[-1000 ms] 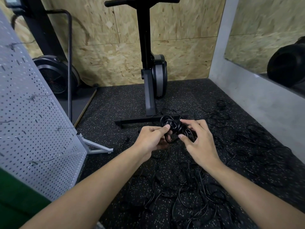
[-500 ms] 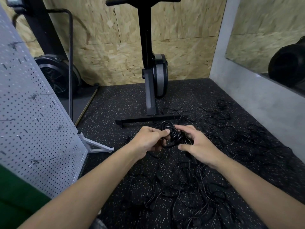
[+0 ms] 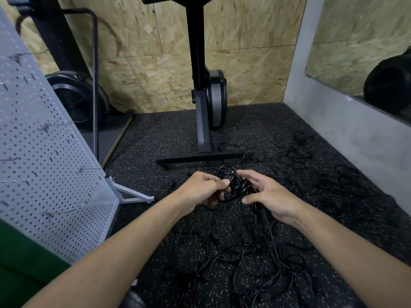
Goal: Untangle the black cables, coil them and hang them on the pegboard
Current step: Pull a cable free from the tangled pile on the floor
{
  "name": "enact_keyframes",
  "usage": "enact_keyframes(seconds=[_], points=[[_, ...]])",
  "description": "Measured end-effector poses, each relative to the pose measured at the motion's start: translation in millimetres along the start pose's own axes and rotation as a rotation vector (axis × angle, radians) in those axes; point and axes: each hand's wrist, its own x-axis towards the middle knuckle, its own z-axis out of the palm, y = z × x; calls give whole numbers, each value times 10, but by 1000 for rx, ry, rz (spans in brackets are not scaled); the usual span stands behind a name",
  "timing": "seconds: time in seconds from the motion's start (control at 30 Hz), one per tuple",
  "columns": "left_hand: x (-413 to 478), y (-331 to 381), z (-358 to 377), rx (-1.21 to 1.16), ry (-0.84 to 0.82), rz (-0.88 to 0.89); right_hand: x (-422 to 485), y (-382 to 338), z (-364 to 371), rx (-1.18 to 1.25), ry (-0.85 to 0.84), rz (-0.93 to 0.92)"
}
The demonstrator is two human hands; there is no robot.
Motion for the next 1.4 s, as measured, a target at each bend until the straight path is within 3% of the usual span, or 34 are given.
enact_keyframes(seconds=[0.57,0.93,1.17,1.4], points=[[-18,85,20,-93,92,-12,-25,-38,61,-13,83,-154],[-6,-80,-87,110,-4,63,15,-5,31,-28,-14,28],[-32,-21,-115,125,-64,75,-15,-23,-18,76,-20,32],[45,-106,-55,300,137,121,-32,-63,33,-178,-28,-65]])
